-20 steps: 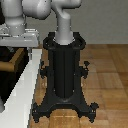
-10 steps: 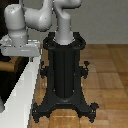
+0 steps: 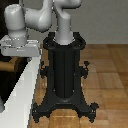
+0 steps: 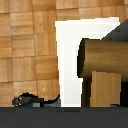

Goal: Open the door by pressing down and pulling on the handle.

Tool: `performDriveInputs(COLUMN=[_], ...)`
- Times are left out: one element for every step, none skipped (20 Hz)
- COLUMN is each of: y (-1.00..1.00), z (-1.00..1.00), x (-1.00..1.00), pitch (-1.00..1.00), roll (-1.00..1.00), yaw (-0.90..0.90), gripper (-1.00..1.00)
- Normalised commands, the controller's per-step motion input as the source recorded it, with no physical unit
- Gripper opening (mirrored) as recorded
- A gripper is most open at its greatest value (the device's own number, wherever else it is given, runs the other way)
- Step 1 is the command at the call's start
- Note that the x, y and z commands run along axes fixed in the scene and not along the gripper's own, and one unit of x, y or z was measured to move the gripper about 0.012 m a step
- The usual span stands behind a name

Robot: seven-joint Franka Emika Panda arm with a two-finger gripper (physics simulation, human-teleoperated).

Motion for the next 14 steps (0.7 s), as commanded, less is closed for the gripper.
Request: performDriveInputs(y=[0.00, 0.00, 0.00, 0.00, 0.00, 0.00, 0.00, 0.00, 0.00, 0.00, 0.00, 0.00, 0.00, 0.00], z=[0.00, 0.00, 0.00, 0.00, 0.00, 0.00, 0.00, 0.00, 0.00, 0.00, 0.00, 0.00, 0.00, 0.00], x=[0.00, 0.00, 0.00, 0.00, 0.00, 0.00, 0.00, 0.00, 0.00, 0.00, 0.00, 0.00, 0.00, 0.00], pitch=[0.00, 0.00, 0.00, 0.00, 0.00, 0.00, 0.00, 0.00, 0.00, 0.00, 0.00, 0.00, 0.00, 0.00], roll=[0.00, 0.00, 0.00, 0.00, 0.00, 0.00, 0.00, 0.00, 0.00, 0.00, 0.00, 0.00, 0.00, 0.00], yaw=[0.00, 0.00, 0.00, 0.00, 0.00, 0.00, 0.00, 0.00, 0.00, 0.00, 0.00, 0.00, 0.00, 0.00], gripper=[-1.00, -1.00, -1.00, -1.00, -1.00, -1.00, -1.00, -1.00, -1.00, -1.00, -1.00, -1.00, -1.00, -1.00])
